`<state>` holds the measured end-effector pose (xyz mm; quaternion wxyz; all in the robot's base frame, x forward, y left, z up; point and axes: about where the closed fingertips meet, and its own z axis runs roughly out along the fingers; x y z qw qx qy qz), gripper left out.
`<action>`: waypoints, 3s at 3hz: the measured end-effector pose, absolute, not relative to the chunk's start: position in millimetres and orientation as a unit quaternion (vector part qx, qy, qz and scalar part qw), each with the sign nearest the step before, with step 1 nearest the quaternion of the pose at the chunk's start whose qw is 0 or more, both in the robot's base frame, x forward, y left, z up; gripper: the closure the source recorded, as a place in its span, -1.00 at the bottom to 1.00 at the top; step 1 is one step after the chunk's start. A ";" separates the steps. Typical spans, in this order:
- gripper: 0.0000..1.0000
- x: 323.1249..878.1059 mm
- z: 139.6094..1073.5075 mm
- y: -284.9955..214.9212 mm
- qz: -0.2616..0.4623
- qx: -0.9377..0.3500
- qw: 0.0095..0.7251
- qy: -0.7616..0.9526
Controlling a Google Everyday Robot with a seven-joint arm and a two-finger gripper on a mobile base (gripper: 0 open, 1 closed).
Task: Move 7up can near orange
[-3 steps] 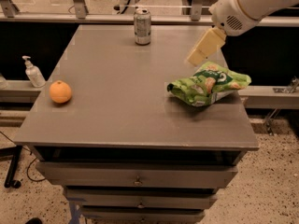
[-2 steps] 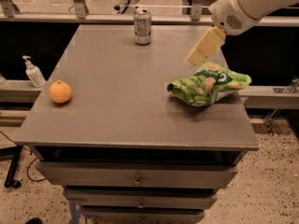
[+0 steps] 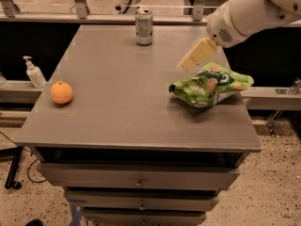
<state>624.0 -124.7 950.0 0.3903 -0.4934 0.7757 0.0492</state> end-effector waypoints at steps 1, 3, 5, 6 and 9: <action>-1.00 688.6 931.8 -112.5 0.073 -0.442 0.468 0.762; -1.00 773.7 921.2 -72.1 0.133 -0.395 0.530 0.739; -1.00 840.5 918.4 -19.4 0.196 -0.368 0.557 0.718; -1.00 864.0 912.7 -1.5 0.208 -0.361 0.560 0.716; 0.28 881.3 898.3 0.7 0.214 -0.348 0.551 0.727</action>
Offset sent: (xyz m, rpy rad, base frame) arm 0.1648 0.0395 -0.0302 0.3821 -0.1920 -0.1081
